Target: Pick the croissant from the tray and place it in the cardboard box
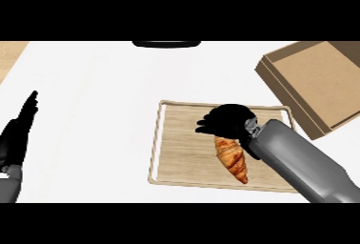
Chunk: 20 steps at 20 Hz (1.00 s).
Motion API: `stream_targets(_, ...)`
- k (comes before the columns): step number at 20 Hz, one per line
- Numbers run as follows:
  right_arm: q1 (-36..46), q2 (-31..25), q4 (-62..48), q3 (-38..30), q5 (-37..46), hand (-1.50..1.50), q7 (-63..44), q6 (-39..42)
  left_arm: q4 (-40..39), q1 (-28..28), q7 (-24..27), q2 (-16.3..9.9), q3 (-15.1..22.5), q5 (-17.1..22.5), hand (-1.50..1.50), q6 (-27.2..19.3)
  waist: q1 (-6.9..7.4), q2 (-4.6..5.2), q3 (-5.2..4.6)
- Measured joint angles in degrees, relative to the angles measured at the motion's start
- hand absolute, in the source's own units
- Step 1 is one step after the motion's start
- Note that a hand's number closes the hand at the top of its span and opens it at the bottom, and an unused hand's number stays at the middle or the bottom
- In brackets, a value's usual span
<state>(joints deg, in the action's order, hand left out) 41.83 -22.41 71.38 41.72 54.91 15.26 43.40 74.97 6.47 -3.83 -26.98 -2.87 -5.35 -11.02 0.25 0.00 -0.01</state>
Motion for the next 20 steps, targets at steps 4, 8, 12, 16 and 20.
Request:
stream_targets(4,-1.5,-0.8,1.9,-1.8,1.1,-1.50,1.5,0.5,0.5,-0.2,-0.4,1.3,0.0,-1.6,0.00,-0.3,-0.11,-0.03,0.01)
stream_targets(8,-3.6,-0.5,4.5,-2.4,1.1,-1.50,1.6,1.5,0.5,-0.5,0.0,2.1,-0.4,-2.6,0.00,-0.2,-0.16,-0.05,0.00)
stream_targets(12,-5.3,-0.3,9.0,-2.7,0.1,-1.50,0.7,3.2,1.2,-1.5,0.2,2.1,-1.4,-2.3,0.00,0.9,-0.21,-0.10,0.00)
stream_targets(16,-6.6,1.6,10.4,-2.0,0.8,-1.50,-1.3,4.4,1.7,-1.5,0.1,3.0,-1.8,-3.0,0.00,0.9,-0.13,-0.07,-0.01)
stream_targets(20,-8.5,1.5,11.9,-0.3,3.3,-1.50,-3.3,5.4,1.8,-1.2,-0.3,3.5,-2.1,-3.7,0.00,1.4,-0.15,-0.06,-0.01)
